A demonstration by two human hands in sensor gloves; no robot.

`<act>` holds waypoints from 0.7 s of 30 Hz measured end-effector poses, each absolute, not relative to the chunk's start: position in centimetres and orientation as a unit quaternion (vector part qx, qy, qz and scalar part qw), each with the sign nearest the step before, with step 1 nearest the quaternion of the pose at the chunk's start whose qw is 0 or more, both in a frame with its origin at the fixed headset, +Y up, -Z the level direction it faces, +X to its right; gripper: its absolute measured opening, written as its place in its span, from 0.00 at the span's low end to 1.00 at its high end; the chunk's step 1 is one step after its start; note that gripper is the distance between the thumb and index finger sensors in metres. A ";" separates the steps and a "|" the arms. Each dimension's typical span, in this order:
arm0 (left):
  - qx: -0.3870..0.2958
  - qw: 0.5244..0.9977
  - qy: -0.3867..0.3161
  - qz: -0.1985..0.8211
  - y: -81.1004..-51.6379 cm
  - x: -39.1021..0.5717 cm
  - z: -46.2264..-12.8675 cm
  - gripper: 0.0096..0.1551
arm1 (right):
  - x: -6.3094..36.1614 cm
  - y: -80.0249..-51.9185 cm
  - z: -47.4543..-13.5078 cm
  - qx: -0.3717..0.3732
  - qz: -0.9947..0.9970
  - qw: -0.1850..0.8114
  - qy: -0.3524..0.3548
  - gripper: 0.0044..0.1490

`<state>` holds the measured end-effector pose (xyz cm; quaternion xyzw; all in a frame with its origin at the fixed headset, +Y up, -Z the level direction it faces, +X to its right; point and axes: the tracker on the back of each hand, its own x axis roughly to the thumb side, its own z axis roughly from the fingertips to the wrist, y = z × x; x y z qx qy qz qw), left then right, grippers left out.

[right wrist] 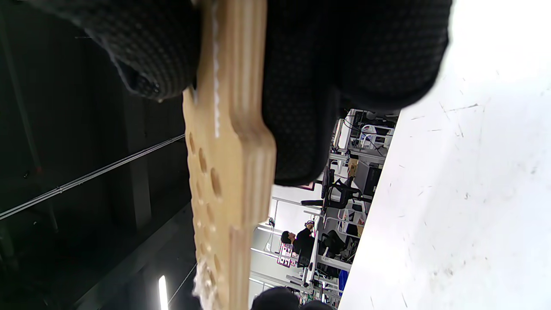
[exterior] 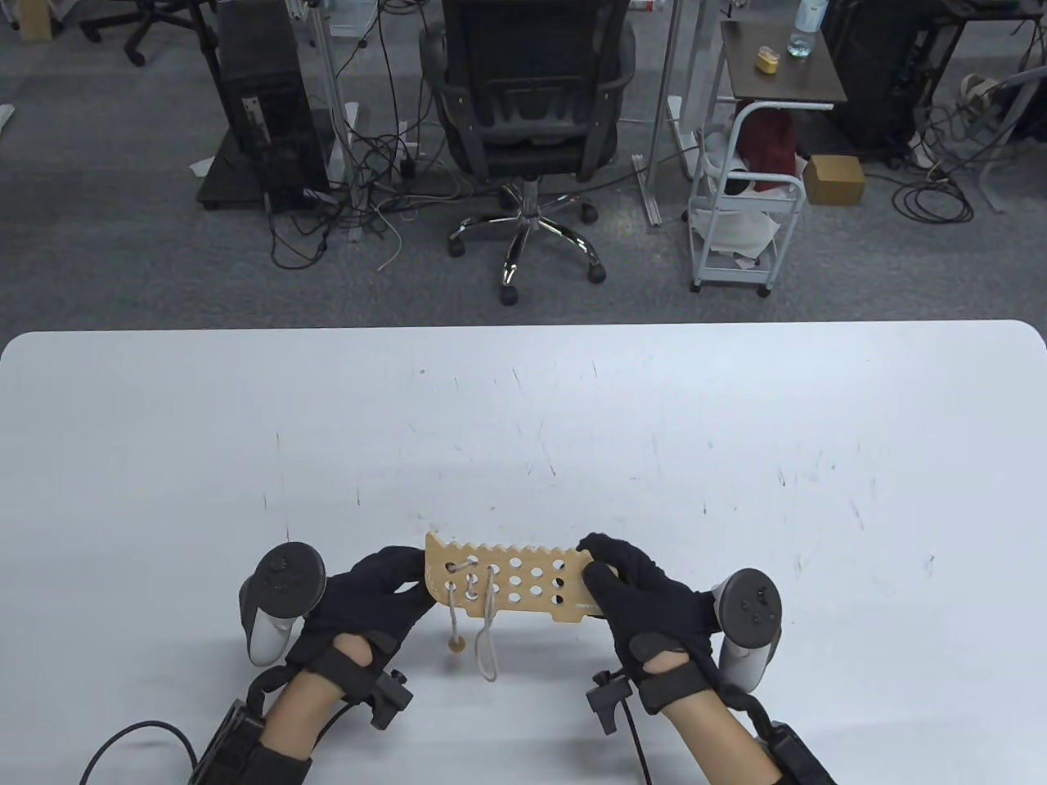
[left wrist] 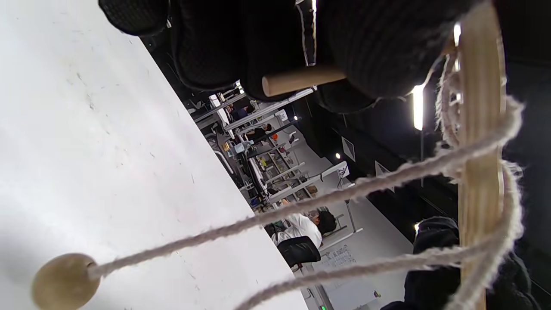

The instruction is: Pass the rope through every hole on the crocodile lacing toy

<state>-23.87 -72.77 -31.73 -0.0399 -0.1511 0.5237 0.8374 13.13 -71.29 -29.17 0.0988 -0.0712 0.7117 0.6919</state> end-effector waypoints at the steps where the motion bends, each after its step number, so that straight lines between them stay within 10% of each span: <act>1: -0.038 0.838 -0.148 0.524 -72.8 -24.0 -31.7 0.24 | 13.2 -71.3 -29.2 0.098 0.712 0.692 -0.072 0.30; 21: 0.005 0.824 -0.099 0.559 -72.0 -26.4 -31.8 0.24 | 15.0 -71.9 -30.4 0.059 0.715 0.691 -0.088 0.30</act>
